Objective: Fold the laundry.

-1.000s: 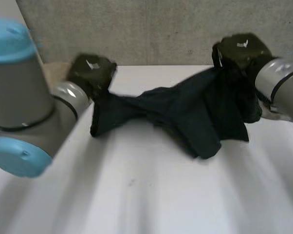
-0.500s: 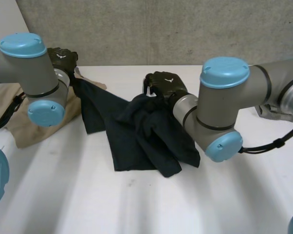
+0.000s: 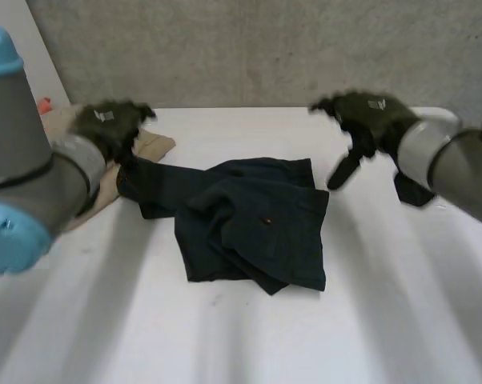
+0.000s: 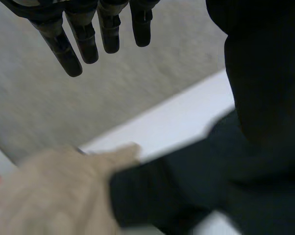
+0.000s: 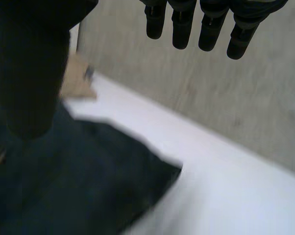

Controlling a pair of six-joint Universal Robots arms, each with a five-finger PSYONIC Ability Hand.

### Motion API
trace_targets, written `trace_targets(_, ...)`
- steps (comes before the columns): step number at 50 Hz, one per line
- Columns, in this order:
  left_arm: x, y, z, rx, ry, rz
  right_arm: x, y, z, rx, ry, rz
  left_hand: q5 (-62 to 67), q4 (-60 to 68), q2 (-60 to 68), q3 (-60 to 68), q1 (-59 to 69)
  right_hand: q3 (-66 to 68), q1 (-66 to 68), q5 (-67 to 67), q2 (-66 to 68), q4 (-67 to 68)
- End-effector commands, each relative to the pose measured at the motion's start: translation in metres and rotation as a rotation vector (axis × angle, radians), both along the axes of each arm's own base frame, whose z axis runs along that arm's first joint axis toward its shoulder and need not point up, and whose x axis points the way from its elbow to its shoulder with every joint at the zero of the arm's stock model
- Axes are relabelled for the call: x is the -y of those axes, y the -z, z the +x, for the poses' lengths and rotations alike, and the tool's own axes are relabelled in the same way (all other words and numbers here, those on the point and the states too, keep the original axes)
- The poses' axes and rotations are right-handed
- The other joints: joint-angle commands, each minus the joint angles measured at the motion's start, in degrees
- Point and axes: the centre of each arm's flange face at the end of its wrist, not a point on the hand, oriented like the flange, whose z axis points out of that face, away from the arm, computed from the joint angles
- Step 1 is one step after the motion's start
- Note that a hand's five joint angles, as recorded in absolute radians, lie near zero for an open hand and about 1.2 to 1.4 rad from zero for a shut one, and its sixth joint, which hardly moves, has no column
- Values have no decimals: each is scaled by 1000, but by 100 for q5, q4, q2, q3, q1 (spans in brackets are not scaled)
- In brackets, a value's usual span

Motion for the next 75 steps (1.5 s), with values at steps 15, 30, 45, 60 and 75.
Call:
trace_targets(15, -36, 103, -7, -258, 92, 560, -89, 154, 11, -202, -91, 58, 593, 695, 631, 676, 740, 1116, 1053, 1042, 1125, 1124)
trace_targets(30, -29, 116, -48, -337, 140, 590, -63, 101, 17, -101, 35, -260, 206, 308, 245, 289, 353, 6804, 6741, 6730, 6813, 6813)
trace_targets(45, -28, 117, -102, -356, 119, 526, -50, 44, 1, -57, 47, -432, 2640, 2741, 2678, 2723, 2786, 6804, 6741, 6730, 6813, 6813)
trace_targets(60, -26, 46, -64, -163, -11, 346, -15, 42, -7, -112, 61, -463, 6697, 6799, 6736, 6780, 6844, 6804, 6741, 6730, 6813, 6813)
trace_targets(75, -80, -158, -2, 212, 126, -441, -11, -53, -16, -3, 73, -579, 6697, 6799, 6736, 6780, 6844, 6804, 6741, 6730, 6813, 6813)
